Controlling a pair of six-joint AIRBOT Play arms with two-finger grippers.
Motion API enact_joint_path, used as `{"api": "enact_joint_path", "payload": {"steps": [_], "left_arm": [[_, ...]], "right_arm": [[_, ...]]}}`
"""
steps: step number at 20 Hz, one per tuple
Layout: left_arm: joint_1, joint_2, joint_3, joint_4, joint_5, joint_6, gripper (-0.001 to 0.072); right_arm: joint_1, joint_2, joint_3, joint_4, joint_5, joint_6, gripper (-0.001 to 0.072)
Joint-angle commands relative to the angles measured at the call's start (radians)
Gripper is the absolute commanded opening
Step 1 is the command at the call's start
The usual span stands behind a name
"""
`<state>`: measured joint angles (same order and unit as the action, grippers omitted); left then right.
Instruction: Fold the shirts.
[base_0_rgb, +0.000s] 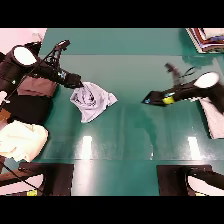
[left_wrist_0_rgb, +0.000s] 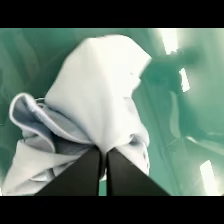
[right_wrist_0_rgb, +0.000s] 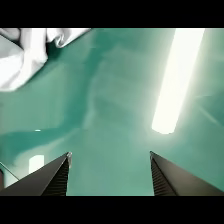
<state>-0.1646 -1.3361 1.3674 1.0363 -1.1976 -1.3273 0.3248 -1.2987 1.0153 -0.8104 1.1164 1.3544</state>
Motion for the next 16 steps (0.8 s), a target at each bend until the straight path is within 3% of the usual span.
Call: {"api": "enact_joint_path", "payload": {"steps": [1, 12, 16], "left_arm": [[0.002, 0.008, 0.007, 0.009, -0.003, 0.000, 0.0027], [0.002, 0.007, 0.007, 0.008, 0.001, 0.000, 0.0028], [0.002, 0.008, 0.007, 0.008, 0.001, 0.000, 0.0028]], "right_arm": [[0.095, -0.190, -0.016, 0.187, -0.182, -0.039, 0.0553], [0.236, -0.617, 0.490, 0.186, -0.224, 0.006, 0.0538], [0.241, -0.720, 0.626, 0.187, -0.164, 0.018, 0.0523]]}}
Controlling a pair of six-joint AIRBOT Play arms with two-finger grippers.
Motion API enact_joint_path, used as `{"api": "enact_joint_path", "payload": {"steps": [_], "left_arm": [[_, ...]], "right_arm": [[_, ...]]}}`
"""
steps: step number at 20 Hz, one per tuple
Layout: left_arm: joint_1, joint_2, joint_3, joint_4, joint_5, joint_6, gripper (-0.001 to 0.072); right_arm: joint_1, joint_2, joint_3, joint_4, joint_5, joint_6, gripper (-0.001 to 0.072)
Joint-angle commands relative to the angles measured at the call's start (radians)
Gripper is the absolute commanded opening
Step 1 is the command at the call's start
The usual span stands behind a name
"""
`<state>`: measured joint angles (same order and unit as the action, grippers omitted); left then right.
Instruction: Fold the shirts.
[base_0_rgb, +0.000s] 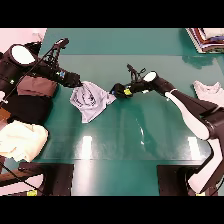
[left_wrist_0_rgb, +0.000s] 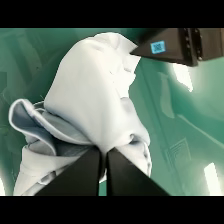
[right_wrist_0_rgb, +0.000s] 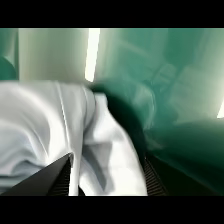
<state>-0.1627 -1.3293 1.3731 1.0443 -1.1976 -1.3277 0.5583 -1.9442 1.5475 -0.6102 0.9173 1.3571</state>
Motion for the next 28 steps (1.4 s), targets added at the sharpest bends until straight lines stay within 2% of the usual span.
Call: {"api": "enact_joint_path", "payload": {"steps": [1, 2, 3, 4, 6, 7, 10, 12, 16, 18, 20, 23, 26, 28], "left_arm": [[0.000, 0.001, 0.001, 0.000, 0.001, 0.000, 0.0028], [0.000, 0.001, 0.001, 0.000, 0.001, 0.000, 0.0028], [0.000, 0.001, 0.001, 0.000, 0.001, 0.000, 0.0028], [0.000, 0.001, 0.001, 0.000, 0.000, 0.000, 0.0028], [0.000, 0.001, 0.002, 0.000, -0.001, 0.000, 0.0028], [0.000, 0.001, 0.002, 0.000, -0.006, 0.000, 0.0027], [0.000, 0.003, 0.011, 0.000, -0.018, 0.001, 0.0027], [0.000, 0.005, 0.079, 0.006, -0.047, 0.002, 0.0027], [0.000, 0.072, 0.318, 0.010, -0.048, 0.014, 0.0027], [0.000, 0.126, 0.444, 0.000, -0.048, 0.028, 0.0027], [0.000, 0.174, 0.537, -0.026, -0.048, 0.027, 0.0027], [0.000, 0.232, 0.607, -0.108, -0.045, 0.027, 0.0028], [0.000, 0.251, 0.607, -0.192, -0.045, 0.027, 0.0027], [0.000, 0.246, 0.583, -0.192, -0.063, 0.027, 0.0028]], "right_arm": [[0.014, -0.093, 0.121, -0.017, 0.060, 0.016, 0.0522], [0.021, -0.101, 0.138, -0.020, 0.076, 0.015, 0.0477], [0.026, -0.105, 0.149, -0.020, 0.087, 0.013, 0.0282], [0.030, -0.105, 0.153, -0.021, 0.088, 0.000, 0.0159], [0.030, -0.105, 0.166, -0.021, 0.100, -0.008, 0.0155], [0.029, -0.105, 0.172, -0.021, 0.114, -0.010, 0.0025], [0.014, -0.101, 0.227, -0.045, 0.173, -0.041, 0.0010], [-0.003, -0.049, 0.278, -0.156, 0.212, -0.039, 0.0009], [-0.089, 0.176, 0.424, -0.417, 0.285, -0.031, 0.0009], [-0.142, 0.296, 0.504, -0.485, 0.314, -0.031, 0.0009], [-0.192, 0.423, 0.531, -0.491, 0.312, -0.031, 0.0010], [-0.245, 0.630, 0.438, -0.492, 0.275, -0.036, 0.0010], [-0.282, 0.775, 0.362, -0.493, 0.266, -0.051, 0.0009], [-0.308, 0.840, 0.315, -0.493, 0.258, -0.053, 0.0009]]}}
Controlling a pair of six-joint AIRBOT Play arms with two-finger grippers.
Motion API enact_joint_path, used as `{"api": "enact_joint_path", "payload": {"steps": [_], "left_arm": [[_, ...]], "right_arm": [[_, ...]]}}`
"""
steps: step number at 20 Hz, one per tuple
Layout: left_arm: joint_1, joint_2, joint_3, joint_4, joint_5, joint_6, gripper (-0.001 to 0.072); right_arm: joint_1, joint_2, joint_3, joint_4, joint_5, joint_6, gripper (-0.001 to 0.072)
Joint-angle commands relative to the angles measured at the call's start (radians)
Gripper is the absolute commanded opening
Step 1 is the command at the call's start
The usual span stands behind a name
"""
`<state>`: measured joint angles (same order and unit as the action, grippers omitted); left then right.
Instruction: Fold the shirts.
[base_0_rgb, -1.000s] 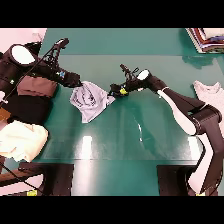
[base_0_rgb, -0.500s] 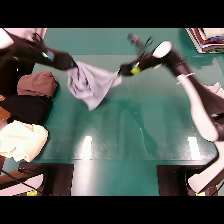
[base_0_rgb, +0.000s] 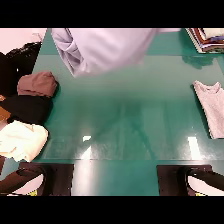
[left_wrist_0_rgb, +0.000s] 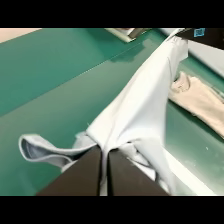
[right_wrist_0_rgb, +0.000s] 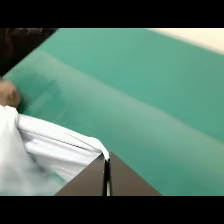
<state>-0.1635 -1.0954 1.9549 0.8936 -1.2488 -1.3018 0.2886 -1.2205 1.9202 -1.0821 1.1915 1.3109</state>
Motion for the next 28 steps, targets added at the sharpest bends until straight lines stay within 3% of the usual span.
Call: {"api": "enact_joint_path", "payload": {"steps": [1, 5, 8, 10, 13, 15, 16, 17, 18, 24, 26, 28], "left_arm": [[0.001, 0.013, -0.031, -0.041, -0.019, 0.000, 0.0028], [0.001, 0.013, -0.296, -0.046, -0.117, -0.040, 0.0027], [0.001, 0.014, -0.617, -0.049, -0.142, -0.051, 0.0028], [-0.004, 0.014, -0.849, -0.048, -0.096, -0.022, 0.0027], [-0.051, 0.014, -1.167, -0.048, 0.069, 0.045, 0.0028], [-0.090, 0.014, -1.306, -0.050, 0.172, 0.044, 0.0029], [-0.101, 0.014, -1.342, -0.055, 0.193, 0.042, 0.0114], [-0.107, 0.014, -1.357, -0.060, 0.192, 0.042, 0.0415], [-0.107, 0.014, -1.355, -0.070, 0.188, 0.042, 0.0593], [-0.090, 0.016, -1.154, -0.043, 0.147, 0.033, 0.0591], [-0.089, 0.016, -1.109, 0.019, 0.195, 0.007, 0.0591], [-0.089, 0.013, -1.091, 0.129, 0.247, -0.082, 0.0592]], "right_arm": [[-0.045, 0.139, -0.084, -0.021, -0.013, -0.007, 0.0009], [-0.047, 0.192, -0.286, -0.016, 0.055, 0.003, 0.0009], [-0.047, 0.193, -0.508, -0.018, 0.099, 0.005, 0.0010], [-0.047, 0.193, -0.676, -0.018, 0.065, 0.005, 0.0010], [-0.047, 0.193, -0.904, -0.012, -0.044, 0.005, 0.0010], [-0.047, 0.193, -1.008, -0.008, -0.094, 0.005, 0.0010], [-0.047, 0.193, -1.041, -0.008, -0.101, 0.005, 0.0010], [-0.047, 0.194, -1.062, -0.008, -0.099, 0.005, 0.0010], [-0.047, 0.193, -1.075, -0.008, -0.092, 0.005, 0.0009], [-0.047, 0.194, -1.006, -0.010, -0.061, 0.005, 0.0010], [-0.047, 0.193, -0.984, -0.011, -0.048, 0.005, 0.0011], [-0.048, 0.194, -0.969, -0.012, -0.032, 0.005, 0.0011]]}}
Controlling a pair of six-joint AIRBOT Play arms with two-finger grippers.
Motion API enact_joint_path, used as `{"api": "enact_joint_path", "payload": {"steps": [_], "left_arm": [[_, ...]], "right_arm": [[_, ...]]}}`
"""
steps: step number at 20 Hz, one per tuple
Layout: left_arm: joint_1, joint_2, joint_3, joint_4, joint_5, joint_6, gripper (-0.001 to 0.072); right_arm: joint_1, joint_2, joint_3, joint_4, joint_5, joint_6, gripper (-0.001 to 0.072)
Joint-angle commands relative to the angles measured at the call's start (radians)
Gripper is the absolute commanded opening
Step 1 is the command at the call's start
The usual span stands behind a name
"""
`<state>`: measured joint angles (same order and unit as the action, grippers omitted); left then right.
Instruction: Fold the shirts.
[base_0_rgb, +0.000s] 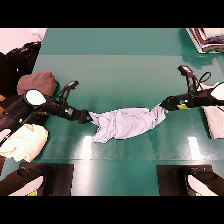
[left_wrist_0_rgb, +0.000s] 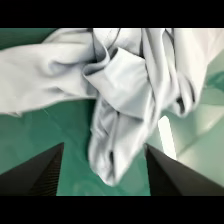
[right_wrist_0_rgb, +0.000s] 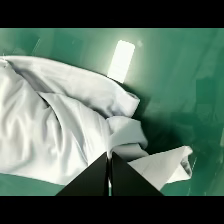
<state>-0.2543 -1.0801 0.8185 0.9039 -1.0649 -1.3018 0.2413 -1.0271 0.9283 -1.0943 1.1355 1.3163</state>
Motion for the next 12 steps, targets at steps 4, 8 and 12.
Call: {"api": "enact_joint_path", "payload": {"steps": [4, 8, 12], "left_arm": [[0.002, -0.100, 0.046, 0.156, 0.035, -0.105, 0.0592], [0.001, -0.216, 0.046, 0.090, 0.108, -0.104, 0.0592], [0.001, -0.263, 0.048, 0.047, 0.154, -0.105, 0.0459]], "right_arm": [[0.000, 0.000, 0.058, 0.000, 0.026, 0.000, 0.0012], [0.000, 0.000, 0.069, 0.001, 0.032, 0.000, 0.0012], [0.000, 0.000, 0.069, 0.001, 0.047, 0.000, 0.0012]]}}
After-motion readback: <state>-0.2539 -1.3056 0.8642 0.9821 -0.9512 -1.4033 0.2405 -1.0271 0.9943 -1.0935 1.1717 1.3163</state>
